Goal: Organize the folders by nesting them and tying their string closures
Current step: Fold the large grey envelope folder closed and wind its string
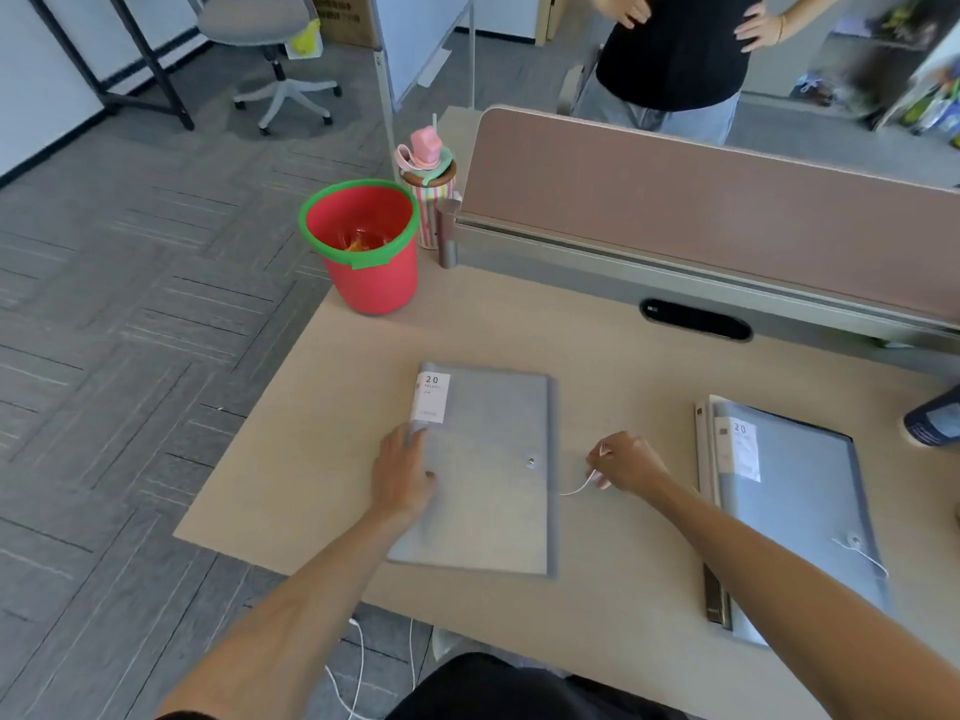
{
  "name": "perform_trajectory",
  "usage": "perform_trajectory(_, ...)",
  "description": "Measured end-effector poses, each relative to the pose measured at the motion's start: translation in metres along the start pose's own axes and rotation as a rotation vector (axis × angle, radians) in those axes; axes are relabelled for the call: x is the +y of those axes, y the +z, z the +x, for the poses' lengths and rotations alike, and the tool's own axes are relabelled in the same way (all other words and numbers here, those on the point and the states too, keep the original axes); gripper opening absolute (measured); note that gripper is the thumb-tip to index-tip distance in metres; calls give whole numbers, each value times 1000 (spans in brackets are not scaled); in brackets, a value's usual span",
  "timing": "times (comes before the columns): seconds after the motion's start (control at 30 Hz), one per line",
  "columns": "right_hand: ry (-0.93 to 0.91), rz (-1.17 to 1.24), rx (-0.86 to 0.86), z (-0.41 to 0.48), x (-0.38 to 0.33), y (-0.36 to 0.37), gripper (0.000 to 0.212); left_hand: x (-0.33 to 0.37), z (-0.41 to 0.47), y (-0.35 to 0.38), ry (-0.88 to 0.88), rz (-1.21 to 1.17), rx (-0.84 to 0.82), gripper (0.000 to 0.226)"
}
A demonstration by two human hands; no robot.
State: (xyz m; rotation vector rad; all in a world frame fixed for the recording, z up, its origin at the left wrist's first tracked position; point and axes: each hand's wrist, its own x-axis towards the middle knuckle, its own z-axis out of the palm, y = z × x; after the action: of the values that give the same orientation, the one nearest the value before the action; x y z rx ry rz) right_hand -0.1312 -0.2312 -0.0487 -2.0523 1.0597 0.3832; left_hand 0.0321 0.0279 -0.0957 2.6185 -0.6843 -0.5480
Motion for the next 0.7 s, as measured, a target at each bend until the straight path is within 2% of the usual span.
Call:
perform_trajectory(0.13,5,8,-136,2,3,-8,19,28,9,14,273,188,-147,63)
perform_trajectory(0.2,-14,85,-201,4,0,-14,16,41,17,24,308,260,-289,71)
perform_trajectory(0.27,-61,128,-265,7,-4,-18,13,49,23,33,320,335,-361,79)
perform_trajectory(0.4,-154,57,-391,12,-14,-13,12,47,26,40,299,324,-341,89)
perform_trajectory(0.53,-263,-65,-412,22,-32,6,15,42,28,40,226,339,-311,103)
perform_trajectory(0.7,-382,-275,-449,40,-43,33,17,39,32,39,213,323,-323,109)
